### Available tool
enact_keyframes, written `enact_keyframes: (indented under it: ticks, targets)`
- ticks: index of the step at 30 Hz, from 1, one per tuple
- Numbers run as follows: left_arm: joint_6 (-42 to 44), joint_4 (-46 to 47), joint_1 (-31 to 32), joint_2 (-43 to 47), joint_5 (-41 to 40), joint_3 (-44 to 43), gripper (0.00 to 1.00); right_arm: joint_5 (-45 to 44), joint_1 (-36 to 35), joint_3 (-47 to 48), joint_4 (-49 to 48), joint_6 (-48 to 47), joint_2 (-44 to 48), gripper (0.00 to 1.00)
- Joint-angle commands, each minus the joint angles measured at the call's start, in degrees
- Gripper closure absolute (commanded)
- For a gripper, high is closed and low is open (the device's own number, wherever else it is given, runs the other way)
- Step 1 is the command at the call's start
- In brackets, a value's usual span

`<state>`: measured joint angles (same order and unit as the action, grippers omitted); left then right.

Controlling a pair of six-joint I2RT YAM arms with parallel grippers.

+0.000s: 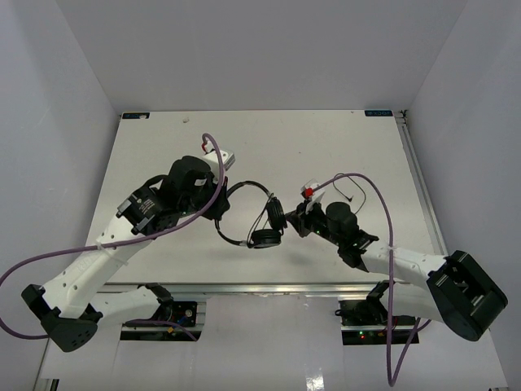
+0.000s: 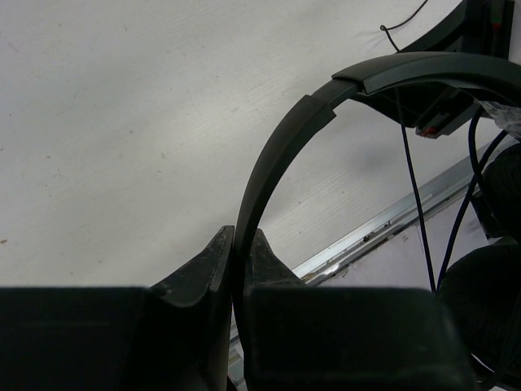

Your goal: Wrap the headphones

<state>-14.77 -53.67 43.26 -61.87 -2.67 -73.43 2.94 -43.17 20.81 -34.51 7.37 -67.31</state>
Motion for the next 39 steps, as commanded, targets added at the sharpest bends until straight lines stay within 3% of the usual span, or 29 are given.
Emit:
enact_keyframes:
  ticks: [1,16,39]
  targets:
    - [3.5,-0.8,0.1,2.3,4.8,0.1,1.0,4.5,5.1,3.1,1.8,0.9,2.1,0.92]
    - [7.7,0.3,1.3,-4.3,3.5,1.7,1.0,6.5,8.0,18.7,16.6,-3.3,2.9,0.92]
    - [10.7,-3.7,5.9,-13.2,-2.4,-5.2,1.0,5.5,11.4,26.7,26.7,-9.7,6.3,0.88]
